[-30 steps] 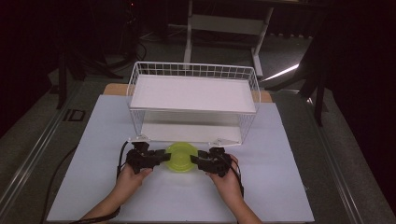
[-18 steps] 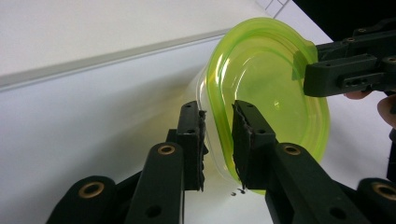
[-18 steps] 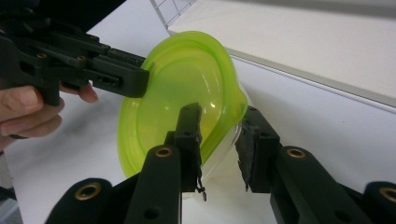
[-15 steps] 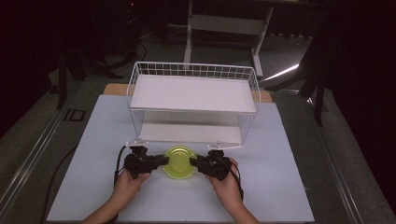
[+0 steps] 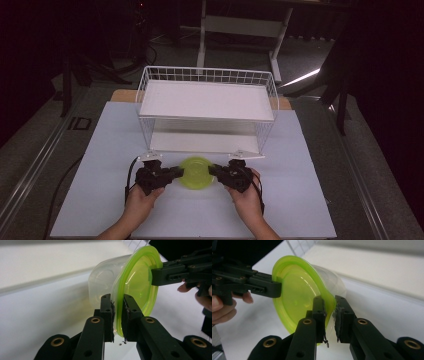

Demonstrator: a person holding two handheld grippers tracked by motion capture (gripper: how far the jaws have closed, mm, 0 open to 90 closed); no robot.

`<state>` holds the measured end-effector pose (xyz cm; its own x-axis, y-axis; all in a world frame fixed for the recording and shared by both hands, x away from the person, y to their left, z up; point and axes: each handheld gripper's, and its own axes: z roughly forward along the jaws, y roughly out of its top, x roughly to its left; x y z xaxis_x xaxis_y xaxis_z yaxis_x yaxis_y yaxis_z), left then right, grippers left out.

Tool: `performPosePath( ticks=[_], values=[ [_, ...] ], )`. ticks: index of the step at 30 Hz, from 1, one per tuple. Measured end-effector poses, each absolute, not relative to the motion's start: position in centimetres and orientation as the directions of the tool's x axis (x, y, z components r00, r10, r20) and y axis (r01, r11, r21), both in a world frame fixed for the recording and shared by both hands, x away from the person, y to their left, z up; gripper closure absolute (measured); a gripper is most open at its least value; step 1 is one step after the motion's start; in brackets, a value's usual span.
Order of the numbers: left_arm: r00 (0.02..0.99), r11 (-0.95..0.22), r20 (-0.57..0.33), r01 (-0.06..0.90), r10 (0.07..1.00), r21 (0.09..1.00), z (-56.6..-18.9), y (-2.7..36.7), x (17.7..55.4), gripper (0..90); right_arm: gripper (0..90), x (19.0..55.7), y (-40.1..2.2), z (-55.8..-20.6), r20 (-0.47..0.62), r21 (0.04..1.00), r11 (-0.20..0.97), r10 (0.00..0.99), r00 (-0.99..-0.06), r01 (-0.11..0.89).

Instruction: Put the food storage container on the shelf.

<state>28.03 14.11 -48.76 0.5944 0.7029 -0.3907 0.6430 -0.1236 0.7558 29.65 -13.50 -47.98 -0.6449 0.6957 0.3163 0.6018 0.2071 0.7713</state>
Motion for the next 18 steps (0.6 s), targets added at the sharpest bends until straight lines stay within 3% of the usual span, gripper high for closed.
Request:
performPosePath(
  ticks=[8, 18],
  values=[
    [0.6, -0.071, -0.409, 0.616, 0.687, 0.784, -47.6, 13.1, 29.2, 81.6, 79.6, 30.3, -14.4, -46.1, 0.279, 0.813, 0.169, 0.727, -0.628, 0.557],
    [0.599, -0.041, -0.408, 0.594, 0.689, 0.803, -49.0, 12.2, 31.5, 81.6, 78.9, 32.6, -14.9, -46.6, 0.274, 0.802, 0.147, 0.771, -0.575, 0.579]
  ],
)
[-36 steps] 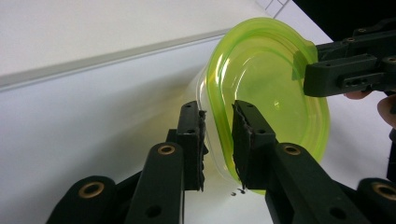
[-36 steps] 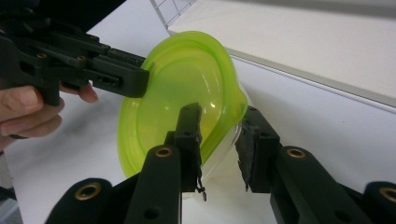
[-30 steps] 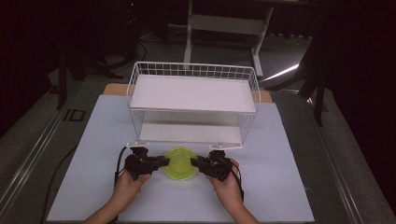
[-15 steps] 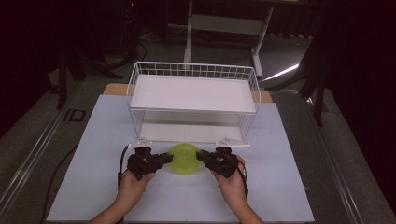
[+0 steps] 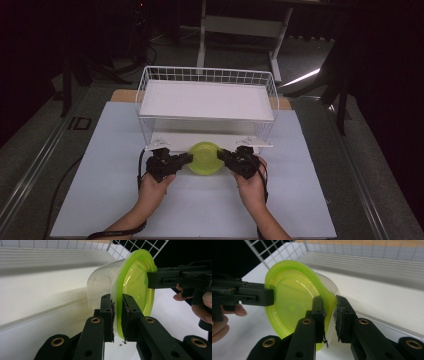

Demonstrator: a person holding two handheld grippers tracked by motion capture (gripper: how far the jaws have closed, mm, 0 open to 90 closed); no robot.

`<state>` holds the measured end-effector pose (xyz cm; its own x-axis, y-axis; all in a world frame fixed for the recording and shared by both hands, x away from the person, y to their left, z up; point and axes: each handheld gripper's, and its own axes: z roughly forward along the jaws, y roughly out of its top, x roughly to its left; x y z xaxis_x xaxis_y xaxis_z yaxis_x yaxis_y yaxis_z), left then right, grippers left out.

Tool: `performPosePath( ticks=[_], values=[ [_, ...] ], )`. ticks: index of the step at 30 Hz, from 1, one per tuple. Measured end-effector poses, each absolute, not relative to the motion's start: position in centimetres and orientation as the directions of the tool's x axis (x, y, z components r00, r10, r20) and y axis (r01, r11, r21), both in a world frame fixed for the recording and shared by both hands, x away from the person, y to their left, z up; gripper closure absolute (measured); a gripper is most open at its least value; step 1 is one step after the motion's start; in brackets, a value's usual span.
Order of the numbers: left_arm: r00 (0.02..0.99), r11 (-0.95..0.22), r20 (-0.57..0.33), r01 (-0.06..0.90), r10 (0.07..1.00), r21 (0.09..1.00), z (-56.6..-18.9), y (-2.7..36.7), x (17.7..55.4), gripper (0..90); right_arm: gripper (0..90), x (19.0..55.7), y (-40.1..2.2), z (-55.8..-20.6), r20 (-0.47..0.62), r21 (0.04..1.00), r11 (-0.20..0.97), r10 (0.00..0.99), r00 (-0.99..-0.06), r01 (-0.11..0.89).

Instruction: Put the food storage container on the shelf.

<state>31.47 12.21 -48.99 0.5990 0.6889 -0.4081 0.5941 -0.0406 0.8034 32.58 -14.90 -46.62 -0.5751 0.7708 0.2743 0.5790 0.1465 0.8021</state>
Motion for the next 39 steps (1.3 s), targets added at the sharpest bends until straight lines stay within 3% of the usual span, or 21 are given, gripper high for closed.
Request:
performPosePath(
  ticks=[29, 36, 39],
  values=[
    [0.568, 0.014, -0.416, 0.579, 0.71, 0.815, -51.0, 12.5, 36.5, 80.8, 78.8, 36.5, -14.0, -48.5, 0.283, 0.812, 0.079, 0.814, -0.508, 0.578],
    [0.575, 0.004, -0.385, 0.553, 0.722, 0.833, -51.0, 12.2, 36.8, 78.0, 76.0, 36.9, -13.8, -48.6, 0.22, 0.839, 0.104, 0.833, -0.508, 0.534],
    [0.56, 0.017, -0.385, 0.551, 0.733, 0.834, -51.1, 12.1, 36.9, 75.3, 67.4, 37.1, -13.8, -49.0, 0.197, 0.845, 0.104, 0.851, -0.487, 0.524]
  ],
)
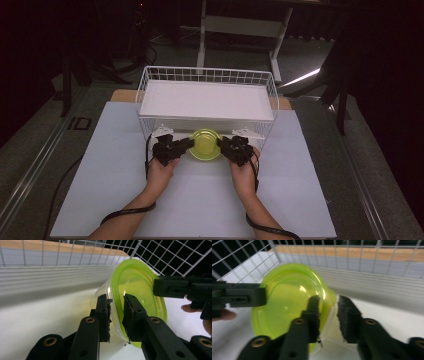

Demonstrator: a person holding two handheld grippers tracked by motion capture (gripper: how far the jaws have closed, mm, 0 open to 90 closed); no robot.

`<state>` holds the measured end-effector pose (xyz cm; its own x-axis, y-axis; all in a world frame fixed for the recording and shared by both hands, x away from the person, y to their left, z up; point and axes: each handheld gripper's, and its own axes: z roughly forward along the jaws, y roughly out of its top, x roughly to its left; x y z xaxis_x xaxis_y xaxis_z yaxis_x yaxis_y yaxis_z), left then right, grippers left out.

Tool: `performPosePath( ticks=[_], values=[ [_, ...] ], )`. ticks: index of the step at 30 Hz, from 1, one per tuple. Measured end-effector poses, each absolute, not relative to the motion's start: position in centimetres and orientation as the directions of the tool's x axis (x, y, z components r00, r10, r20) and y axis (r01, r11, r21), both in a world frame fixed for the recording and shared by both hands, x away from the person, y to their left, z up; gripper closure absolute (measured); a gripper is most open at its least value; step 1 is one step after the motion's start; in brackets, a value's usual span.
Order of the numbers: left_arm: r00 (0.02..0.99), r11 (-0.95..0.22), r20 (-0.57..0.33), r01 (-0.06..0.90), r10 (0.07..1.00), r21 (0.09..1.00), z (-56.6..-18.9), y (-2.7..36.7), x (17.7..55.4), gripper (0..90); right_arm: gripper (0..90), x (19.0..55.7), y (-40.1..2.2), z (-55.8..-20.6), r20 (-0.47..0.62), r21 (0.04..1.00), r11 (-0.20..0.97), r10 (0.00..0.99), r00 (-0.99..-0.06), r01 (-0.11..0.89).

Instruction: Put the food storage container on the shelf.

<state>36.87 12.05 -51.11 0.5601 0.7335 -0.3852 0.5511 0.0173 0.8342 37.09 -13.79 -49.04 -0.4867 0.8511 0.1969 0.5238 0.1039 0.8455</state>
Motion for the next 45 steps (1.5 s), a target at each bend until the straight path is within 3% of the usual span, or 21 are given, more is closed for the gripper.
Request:
performPosePath(
  ticks=[10, 21, 32, 36, 38, 41, 45],
  values=[
    [0.511, 0.046, -0.378, 0.549, 0.772, 0.835, -51.3, 11.9, 37.4, 65.4, 58.1, 37.9, -13.9, -49.1, 0.243, 0.846, 0.025, 0.871, -0.427, 0.533],
    [0.535, 0.081, -0.398, 0.519, 0.745, 0.851, -50.7, 12.8, 36.8, 55.5, 57.1, 37.0, -14.1, -48.5, 0.245, 0.851, 0.033, 0.858, -0.452, 0.524],
    [0.602, 0.058, -0.389, 0.493, 0.697, 0.868, -50.2, 14.0, 34.2, 33.0, 70.1, 33.3, -13.2, -49.5, 0.219, 0.834, 0.13, 0.814, -0.538, 0.537],
    [0.638, -0.001, -0.355, 0.486, 0.684, 0.874, -50.6, 14.1, 33.2, 24.7, 82.8, 32.9, -12.5, -50.1, 0.214, 0.818, 0.163, 0.805, -0.554, 0.552],
    [0.651, -0.043, -0.303, 0.459, 0.696, 0.887, -50.8, 14.0, 32.5, 14.0, 89.8, 32.9, -12.1, -50.3, 0.212, 0.807, 0.181, 0.8, -0.562, 0.562],
    [0.657, -0.048, -0.279, 0.433, 0.7, 0.9, -51.1, 14.0, 31.6, 0.6, 89.9, 33.2, -11.7, -50.6, 0.221, 0.797, 0.184, 0.798, -0.561, 0.576],
    [0.63, -0.042, -0.246, 0.406, 0.736, 0.913, -51.5, 14.3, 30.8, 0.6, 89.9, 33.6, -11.3, -51.1, 0.232, 0.789, 0.177, 0.801, -0.552, 0.588]
  ],
)
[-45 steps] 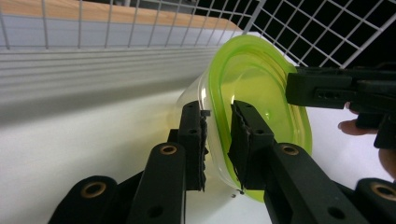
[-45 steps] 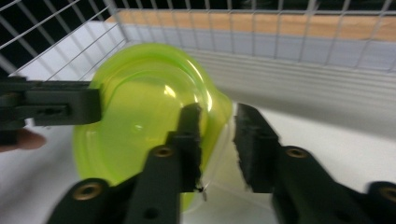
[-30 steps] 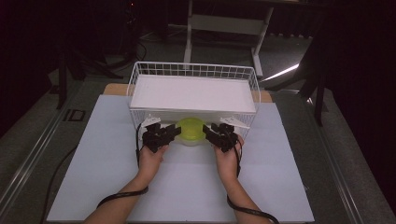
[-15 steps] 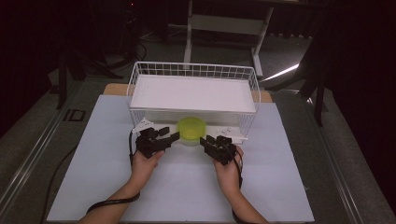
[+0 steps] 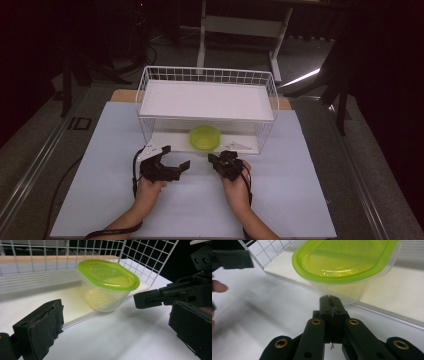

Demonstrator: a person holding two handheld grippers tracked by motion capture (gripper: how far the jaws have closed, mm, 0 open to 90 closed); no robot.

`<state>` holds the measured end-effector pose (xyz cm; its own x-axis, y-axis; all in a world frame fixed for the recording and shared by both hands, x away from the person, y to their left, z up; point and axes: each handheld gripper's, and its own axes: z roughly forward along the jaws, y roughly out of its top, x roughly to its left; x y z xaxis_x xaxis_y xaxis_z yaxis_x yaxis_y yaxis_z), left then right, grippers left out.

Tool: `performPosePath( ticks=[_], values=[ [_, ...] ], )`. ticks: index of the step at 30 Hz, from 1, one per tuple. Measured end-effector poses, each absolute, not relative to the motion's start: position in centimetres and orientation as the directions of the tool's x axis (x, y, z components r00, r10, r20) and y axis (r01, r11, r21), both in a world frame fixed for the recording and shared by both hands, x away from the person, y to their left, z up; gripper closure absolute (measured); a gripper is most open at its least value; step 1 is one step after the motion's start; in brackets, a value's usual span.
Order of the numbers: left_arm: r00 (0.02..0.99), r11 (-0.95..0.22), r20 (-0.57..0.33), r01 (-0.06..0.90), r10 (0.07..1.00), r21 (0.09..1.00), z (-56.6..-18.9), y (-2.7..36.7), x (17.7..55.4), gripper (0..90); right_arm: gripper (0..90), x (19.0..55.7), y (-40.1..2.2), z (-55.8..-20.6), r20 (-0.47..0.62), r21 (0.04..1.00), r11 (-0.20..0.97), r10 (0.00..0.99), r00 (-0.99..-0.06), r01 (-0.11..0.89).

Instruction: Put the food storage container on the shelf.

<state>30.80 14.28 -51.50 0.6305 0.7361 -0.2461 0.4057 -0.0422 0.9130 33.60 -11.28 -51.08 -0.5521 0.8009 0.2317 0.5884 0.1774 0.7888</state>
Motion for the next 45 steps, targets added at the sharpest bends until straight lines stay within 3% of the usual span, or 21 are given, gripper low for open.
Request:
performPosePath(
  ticks=[24, 33, 38, 45],
  values=[
    [0.631, -0.056, -0.228, 0.397, 0.741, 0.916, -51.8, 14.9, 30.1, 0.7, 88.5, 37.1, -10.1, -51.7, 0.273, 0.783, 0.101, 0.831, -0.484, 0.614],
    [0.652, -0.071, -0.214, 0.382, 0.727, 0.922, -51.5, 14.5, 30.2, 0.6, 85.8, 36.0, -10.0, -51.3, 0.257, 0.786, 0.136, 0.815, -0.519, 0.603],
    [0.71, -0.132, -0.166, 0.345, 0.684, 0.929, -50.4, 14.1, 29.8, 0.6, 77.4, 34.4, -10.2, -50.4, 0.239, 0.798, 0.169, 0.792, -0.561, 0.578],
    [0.752, -0.136, -0.178, 0.335, 0.634, 0.932, -48.5, 14.5, 28.8, 0.6, 52.5, 32.7, -11.1, -48.7, 0.228, 0.833, 0.167, 0.764, -0.603, 0.527]
  ],
)
